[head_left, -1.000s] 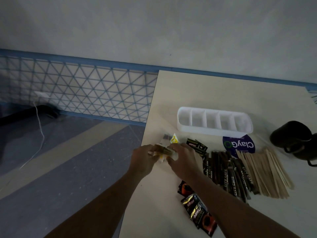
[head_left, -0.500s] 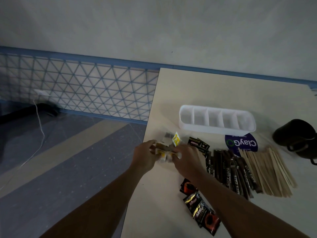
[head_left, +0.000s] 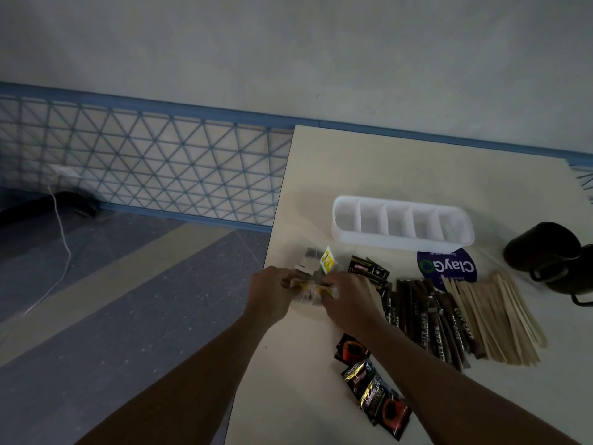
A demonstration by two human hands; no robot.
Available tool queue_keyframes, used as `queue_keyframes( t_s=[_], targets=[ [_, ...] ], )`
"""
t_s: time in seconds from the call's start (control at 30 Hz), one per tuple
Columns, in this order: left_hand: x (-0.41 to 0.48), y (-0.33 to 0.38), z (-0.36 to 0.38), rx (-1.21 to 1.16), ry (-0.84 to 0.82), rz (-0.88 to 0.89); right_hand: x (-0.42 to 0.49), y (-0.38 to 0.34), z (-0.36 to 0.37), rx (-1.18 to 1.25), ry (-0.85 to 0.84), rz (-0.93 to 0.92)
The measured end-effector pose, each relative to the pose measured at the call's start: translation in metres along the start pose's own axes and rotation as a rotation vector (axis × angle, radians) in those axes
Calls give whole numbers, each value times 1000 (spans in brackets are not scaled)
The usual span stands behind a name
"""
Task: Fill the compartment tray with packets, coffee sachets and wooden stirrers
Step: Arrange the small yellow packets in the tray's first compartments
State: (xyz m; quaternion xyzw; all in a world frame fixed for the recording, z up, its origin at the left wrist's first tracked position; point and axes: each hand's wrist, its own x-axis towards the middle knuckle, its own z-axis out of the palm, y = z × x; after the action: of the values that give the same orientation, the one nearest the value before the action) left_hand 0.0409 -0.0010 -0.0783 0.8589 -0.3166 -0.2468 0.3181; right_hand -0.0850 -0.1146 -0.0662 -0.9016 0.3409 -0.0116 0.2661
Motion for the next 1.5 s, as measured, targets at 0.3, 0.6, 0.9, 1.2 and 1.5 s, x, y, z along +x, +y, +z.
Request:
queue_keyframes(
  t_s=[0.3, 0.6, 0.9, 1.2, 1.5],
  targets=[
    [-4, -3, -22, 25, -25, -3, 5, 10, -11, 29, -41, -19],
    [19, 42, -51, 27, -58, 63, 24, 25, -69, 103, 14, -56],
    [78, 110, -30, 10, 69, 125, 70, 45, -114, 70, 172, -11],
    [130, 126, -4, 126, 76, 70, 119, 67, -116, -25, 143, 48],
    [149, 123, 17, 299, -19, 56, 143, 75, -98, -225, 38, -34]
  ],
)
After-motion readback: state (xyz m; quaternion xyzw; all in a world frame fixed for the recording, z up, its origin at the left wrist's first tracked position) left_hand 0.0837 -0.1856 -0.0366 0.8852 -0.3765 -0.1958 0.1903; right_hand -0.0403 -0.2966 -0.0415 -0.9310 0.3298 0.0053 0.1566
